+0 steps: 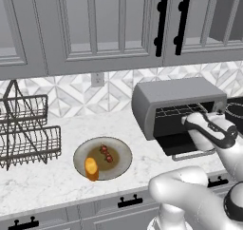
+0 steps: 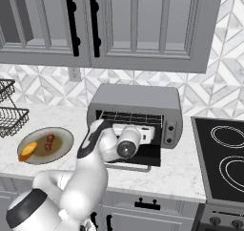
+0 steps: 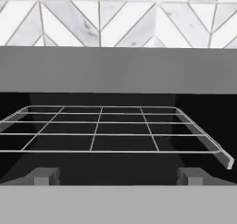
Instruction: Pick up the kebab skewer and baguette bread, and place them inside the toaster oven. Close the toaster oven door and start by setting the timer.
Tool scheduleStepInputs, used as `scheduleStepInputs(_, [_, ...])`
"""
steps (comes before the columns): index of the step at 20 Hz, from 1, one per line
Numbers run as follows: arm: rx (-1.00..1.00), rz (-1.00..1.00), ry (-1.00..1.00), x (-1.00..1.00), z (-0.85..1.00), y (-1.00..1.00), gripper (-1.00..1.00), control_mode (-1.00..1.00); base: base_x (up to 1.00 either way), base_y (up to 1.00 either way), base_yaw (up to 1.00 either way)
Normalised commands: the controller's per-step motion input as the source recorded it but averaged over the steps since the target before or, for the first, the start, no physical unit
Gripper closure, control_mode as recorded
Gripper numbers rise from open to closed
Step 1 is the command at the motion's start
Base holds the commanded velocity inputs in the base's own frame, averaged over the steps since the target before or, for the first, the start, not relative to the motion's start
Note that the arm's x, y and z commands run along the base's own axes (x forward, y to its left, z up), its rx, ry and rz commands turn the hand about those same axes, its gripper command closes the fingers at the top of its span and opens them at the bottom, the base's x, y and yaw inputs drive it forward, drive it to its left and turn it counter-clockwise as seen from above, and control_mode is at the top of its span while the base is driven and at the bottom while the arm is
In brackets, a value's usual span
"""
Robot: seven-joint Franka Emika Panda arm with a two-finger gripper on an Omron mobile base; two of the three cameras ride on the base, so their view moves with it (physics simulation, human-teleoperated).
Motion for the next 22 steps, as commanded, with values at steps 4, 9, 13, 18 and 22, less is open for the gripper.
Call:
scheduleStepInputs(4, [0.0,0.0,0.0,0.32,-0.01,0.18,-1.0,-1.0,0.0,0.0,0.0])
scheduleStepInputs(9, [0.0,0.0,0.0,0.14,-0.08,0.11,-1.0,-1.0,0.0,0.0,0.0])
scheduleStepInputs(13, [0.0,0.0,0.0,0.29,0.0,0.0,-1.0,-1.0,0.0,0.0,0.0])
scheduleStepInputs(18, [0.0,0.0,0.0,0.28,0.0,-0.01,-1.0,-1.0,0.0,0.0,0.0])
scheduleStepInputs(22, [0.0,0.0,0.0,0.23,-0.08,0.0,-1.0,-1.0,0.0,0.0,0.0])
